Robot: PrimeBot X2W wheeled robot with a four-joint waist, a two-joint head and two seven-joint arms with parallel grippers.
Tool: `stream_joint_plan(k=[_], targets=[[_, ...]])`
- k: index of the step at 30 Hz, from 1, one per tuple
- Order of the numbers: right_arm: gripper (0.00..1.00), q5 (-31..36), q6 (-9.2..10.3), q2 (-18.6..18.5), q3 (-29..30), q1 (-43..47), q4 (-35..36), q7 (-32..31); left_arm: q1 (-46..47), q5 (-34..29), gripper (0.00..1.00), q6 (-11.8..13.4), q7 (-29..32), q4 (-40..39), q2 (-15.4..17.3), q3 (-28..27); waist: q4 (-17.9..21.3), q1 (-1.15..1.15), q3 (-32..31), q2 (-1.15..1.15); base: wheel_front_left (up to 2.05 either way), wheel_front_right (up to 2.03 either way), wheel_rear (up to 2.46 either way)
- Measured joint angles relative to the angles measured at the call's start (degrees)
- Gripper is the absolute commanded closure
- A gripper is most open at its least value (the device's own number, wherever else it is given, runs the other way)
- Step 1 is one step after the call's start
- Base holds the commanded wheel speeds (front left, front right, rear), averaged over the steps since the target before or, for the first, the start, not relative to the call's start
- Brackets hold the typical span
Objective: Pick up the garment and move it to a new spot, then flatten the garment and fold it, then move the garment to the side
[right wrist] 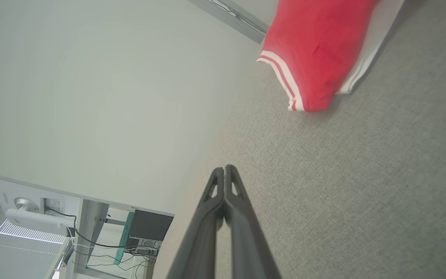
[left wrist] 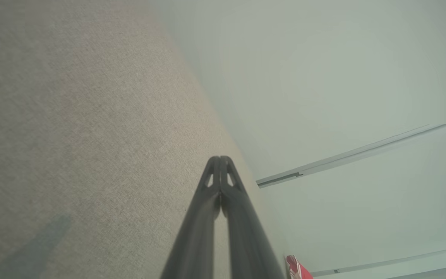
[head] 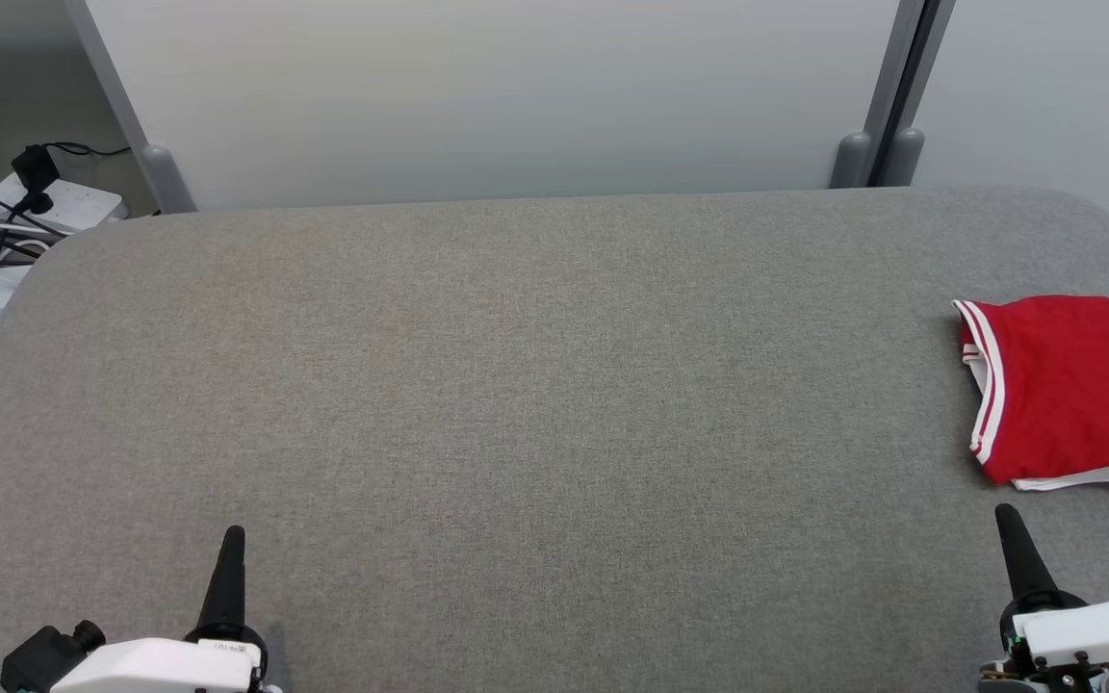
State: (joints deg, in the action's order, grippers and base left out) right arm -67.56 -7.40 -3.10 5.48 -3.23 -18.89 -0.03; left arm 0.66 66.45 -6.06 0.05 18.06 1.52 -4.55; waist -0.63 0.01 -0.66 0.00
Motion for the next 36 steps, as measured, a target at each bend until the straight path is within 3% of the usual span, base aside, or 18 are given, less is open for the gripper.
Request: stream_joint_plan(k=[36], targets=[[1.0,-22.15,0.01,0.79,1.77,-0.37,2.72,-5.55,2.21,23.16,1.0,-0.88,5.7,-2.05,0.13,-0.09,0.59,0.0,0.78,0.0,0.0,0.0,0.0]])
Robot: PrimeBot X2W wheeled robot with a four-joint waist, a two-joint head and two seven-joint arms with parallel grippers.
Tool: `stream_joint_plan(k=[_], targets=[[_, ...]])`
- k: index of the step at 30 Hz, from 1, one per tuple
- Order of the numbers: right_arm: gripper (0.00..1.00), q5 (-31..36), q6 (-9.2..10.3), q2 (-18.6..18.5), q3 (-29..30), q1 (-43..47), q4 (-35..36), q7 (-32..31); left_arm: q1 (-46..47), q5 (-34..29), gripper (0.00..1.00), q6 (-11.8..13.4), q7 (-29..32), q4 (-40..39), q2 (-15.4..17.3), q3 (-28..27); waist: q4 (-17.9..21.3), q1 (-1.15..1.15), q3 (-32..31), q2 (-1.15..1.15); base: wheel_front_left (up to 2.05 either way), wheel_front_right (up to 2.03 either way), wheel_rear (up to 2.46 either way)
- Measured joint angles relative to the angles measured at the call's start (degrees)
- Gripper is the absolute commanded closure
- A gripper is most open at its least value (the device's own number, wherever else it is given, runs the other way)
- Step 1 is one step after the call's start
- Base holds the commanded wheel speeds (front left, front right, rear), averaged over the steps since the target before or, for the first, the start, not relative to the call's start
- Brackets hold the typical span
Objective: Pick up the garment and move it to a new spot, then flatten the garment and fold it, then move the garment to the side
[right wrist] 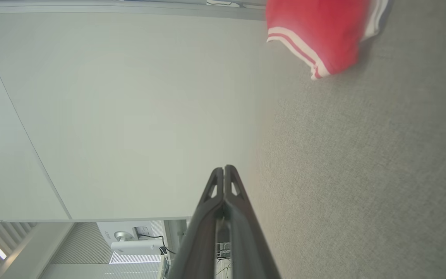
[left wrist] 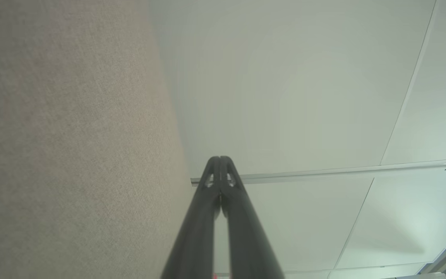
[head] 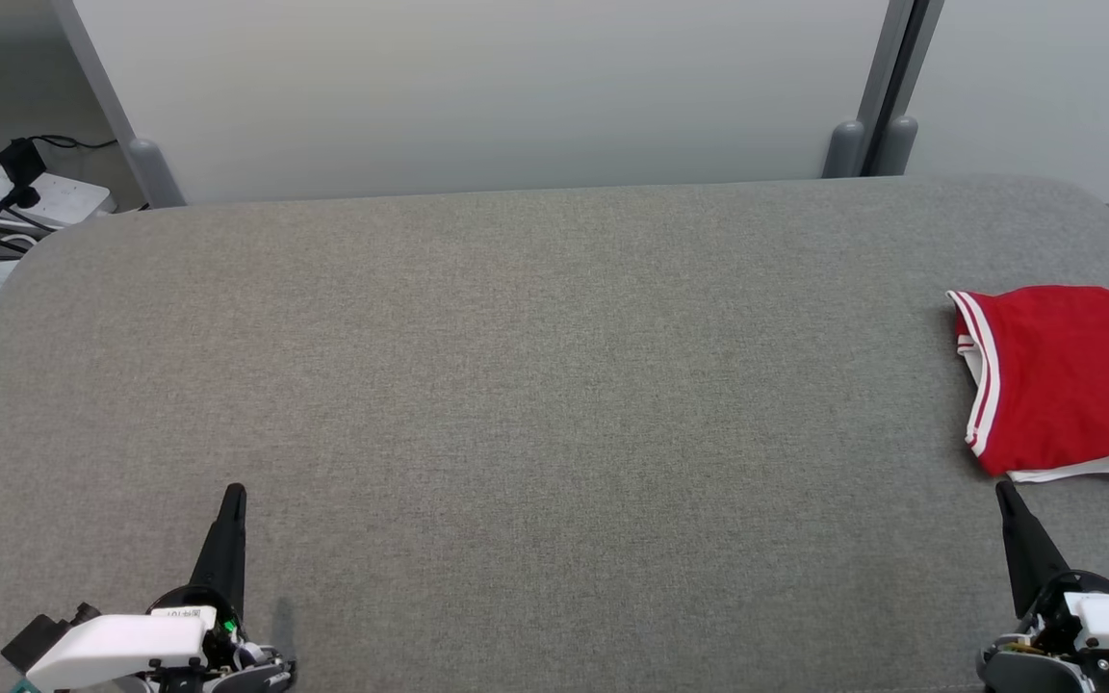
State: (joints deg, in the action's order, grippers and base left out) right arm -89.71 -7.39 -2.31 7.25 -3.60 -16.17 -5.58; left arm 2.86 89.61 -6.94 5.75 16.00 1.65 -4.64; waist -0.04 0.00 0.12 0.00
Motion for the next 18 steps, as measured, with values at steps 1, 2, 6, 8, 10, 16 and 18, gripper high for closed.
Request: stream_joint_plan(k=[1,2,6,8,10,16,18], targets=[[1.0,-0.58,0.0,0.01,0.03,0.0,0.19,-0.15,0.0,0.59,1.0,-0.09,0.3,-0.12,0.02,0.0,0.02,0.0,0.02,0.0,0.0,0.0,0.0],[1.0,-1.03,0.0,0.02,0.05,-0.01,0.3,-0.38,0.01,1.11,1.0,-0.11,0.3,-0.22,0.02,0.0,0.04,0.0,0.05,0.0,0.0,0.0,0.0],[1.0,-1.8,0.0,0.02,0.11,-0.01,0.37,-0.46,0.01,2.31,1.0,-0.11,0.36,-0.32,0.03,0.0,0.04,0.0,0.06,0.0,0.0,0.0,0.0],[1.0,-1.8,0.0,0.03,0.12,-0.01,0.38,-0.46,0.01,2.31,1.0,-0.11,0.36,-0.33,0.04,0.0,0.04,0.0,0.06,0.0,0.0,0.0,0.0],[1.0,-1.8,0.0,0.03,0.12,-0.02,0.38,-0.46,0.01,2.31,1.0,-0.12,0.36,-0.34,0.05,0.0,0.04,0.0,0.06,0.0,0.0,0.0,0.0],[1.0,-1.8,0.0,0.03,0.12,-0.02,0.4,-0.46,0.01,2.31,1.0,-0.12,0.36,-0.34,0.09,0.0,0.04,0.0,0.06,0.0,0.0,0.0,0.0],[1.0,-1.8,0.0,0.03,0.12,-0.02,0.4,-0.46,0.01,2.31,1.0,-0.12,0.36,-0.35,0.1,0.0,0.04,0.0,0.06,0.0,0.0,0.0,0.0]])
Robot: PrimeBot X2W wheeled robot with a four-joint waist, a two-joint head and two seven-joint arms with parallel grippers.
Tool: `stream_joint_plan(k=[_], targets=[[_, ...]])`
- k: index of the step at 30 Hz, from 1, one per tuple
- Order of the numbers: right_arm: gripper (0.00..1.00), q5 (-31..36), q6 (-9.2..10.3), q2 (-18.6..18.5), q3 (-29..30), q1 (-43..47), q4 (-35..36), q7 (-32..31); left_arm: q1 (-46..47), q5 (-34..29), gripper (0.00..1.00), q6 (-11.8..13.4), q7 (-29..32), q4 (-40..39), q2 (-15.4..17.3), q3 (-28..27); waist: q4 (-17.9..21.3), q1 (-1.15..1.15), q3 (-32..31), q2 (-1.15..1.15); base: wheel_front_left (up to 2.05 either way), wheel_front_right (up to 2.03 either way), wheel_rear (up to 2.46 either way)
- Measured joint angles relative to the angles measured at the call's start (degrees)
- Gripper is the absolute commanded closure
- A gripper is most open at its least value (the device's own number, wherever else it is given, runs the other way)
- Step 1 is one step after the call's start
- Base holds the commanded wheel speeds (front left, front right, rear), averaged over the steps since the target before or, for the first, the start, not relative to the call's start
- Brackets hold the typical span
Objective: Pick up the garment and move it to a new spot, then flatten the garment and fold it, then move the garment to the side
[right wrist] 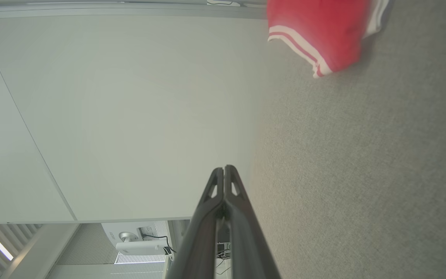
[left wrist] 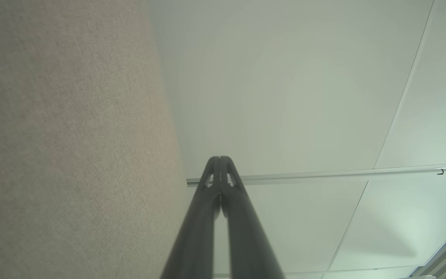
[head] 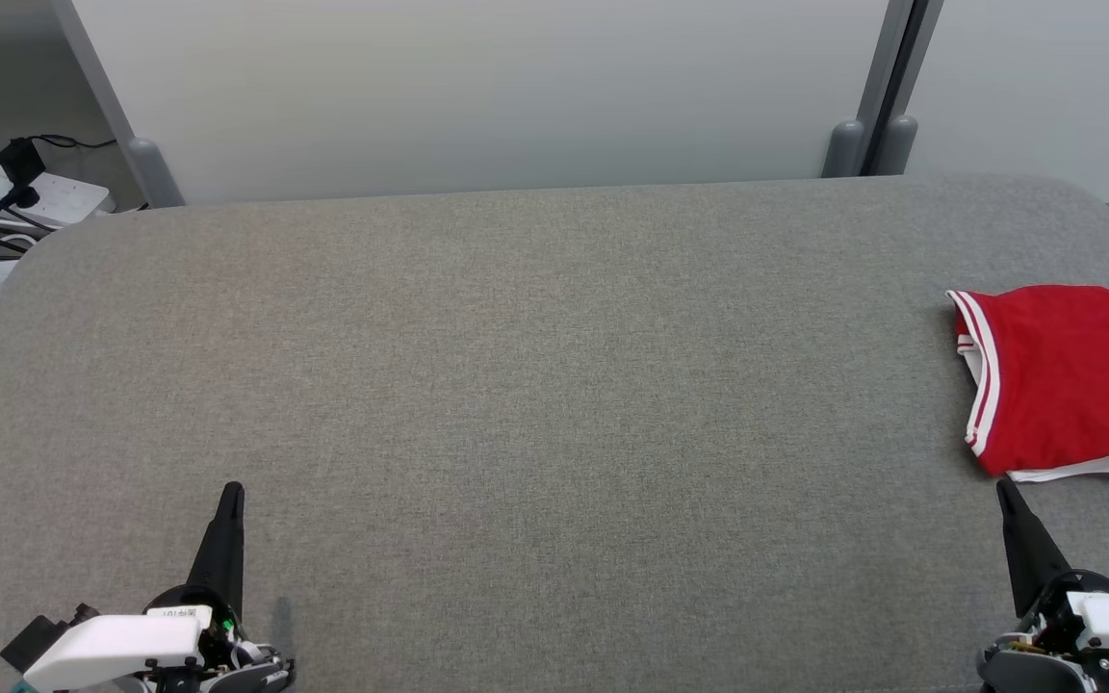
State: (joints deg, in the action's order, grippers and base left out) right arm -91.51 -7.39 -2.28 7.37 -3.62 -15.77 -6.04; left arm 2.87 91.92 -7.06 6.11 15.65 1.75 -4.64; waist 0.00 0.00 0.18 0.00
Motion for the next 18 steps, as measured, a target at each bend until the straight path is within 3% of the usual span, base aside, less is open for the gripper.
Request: stream_joint_plan(k=[18], targets=[[1.0,0.0,0.0,0.0,0.0,0.0,0.0,0.0,0.0,0.0,1.0,0.0,0.0,0.0,0.01,0.0,0.0,-0.01,0.0,0.0,0.0,0.0,0.0]])
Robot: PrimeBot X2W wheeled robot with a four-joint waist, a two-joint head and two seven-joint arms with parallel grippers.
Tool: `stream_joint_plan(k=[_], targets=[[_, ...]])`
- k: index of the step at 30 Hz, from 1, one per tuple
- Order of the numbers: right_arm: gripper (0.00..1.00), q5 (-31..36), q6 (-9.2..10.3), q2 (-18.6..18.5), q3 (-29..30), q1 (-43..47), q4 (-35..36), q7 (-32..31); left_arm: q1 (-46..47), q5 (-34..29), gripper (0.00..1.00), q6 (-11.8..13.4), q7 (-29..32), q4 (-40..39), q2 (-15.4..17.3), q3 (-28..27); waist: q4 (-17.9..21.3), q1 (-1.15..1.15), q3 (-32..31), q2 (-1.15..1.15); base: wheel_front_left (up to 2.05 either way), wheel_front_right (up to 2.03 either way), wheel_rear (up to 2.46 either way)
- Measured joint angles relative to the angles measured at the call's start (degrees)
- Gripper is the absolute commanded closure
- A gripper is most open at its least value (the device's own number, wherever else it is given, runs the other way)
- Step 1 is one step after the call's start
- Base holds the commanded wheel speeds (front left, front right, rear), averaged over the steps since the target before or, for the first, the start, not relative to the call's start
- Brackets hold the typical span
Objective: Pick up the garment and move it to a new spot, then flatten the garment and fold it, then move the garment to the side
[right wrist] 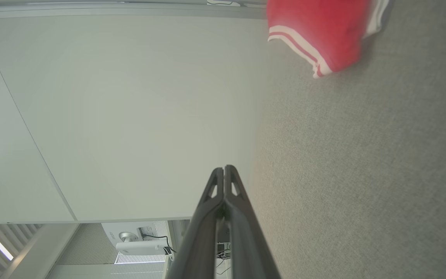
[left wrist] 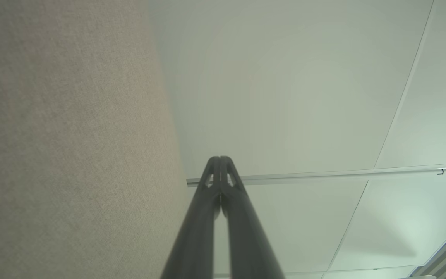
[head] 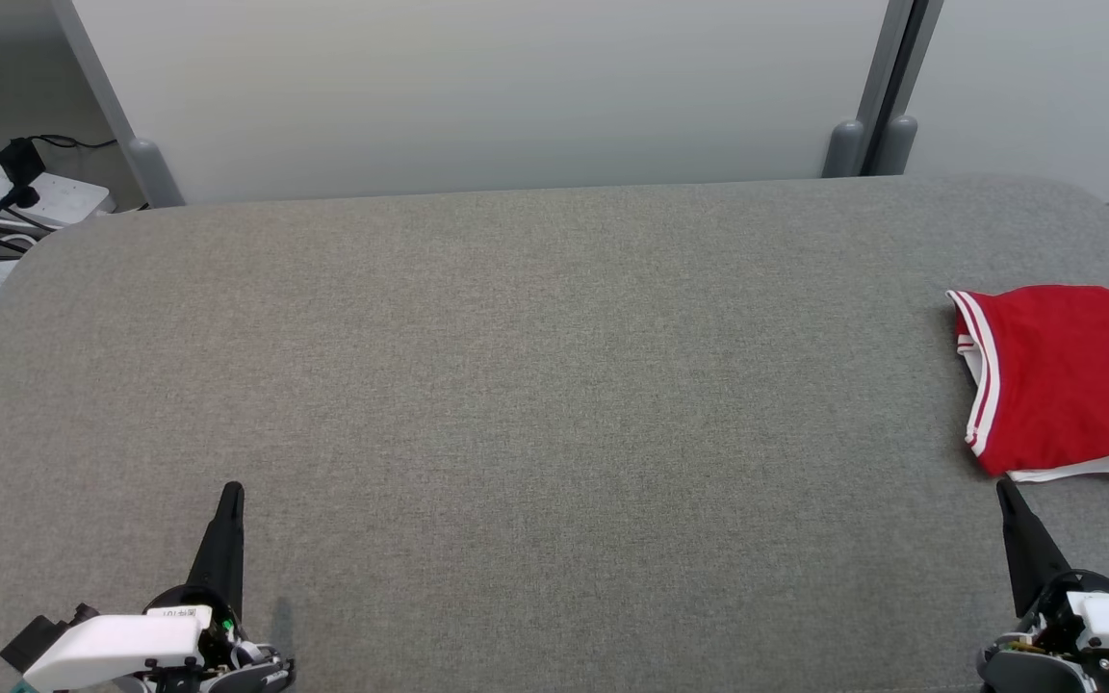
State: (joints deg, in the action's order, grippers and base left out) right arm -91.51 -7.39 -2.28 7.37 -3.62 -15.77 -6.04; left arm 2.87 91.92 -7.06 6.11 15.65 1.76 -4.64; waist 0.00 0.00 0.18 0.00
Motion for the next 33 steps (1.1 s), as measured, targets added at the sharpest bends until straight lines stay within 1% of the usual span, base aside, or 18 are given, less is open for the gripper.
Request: stream_joint_plan(k=[33], targets=[[1.0,0.0,0.0,0.0,0.0,-0.01,0.0,0.0,0.0,0.0,1.0,0.0,0.0,-0.01,0.0,-0.01,0.0,0.0,0.0,0.0,0.0,0.0,0.0]])
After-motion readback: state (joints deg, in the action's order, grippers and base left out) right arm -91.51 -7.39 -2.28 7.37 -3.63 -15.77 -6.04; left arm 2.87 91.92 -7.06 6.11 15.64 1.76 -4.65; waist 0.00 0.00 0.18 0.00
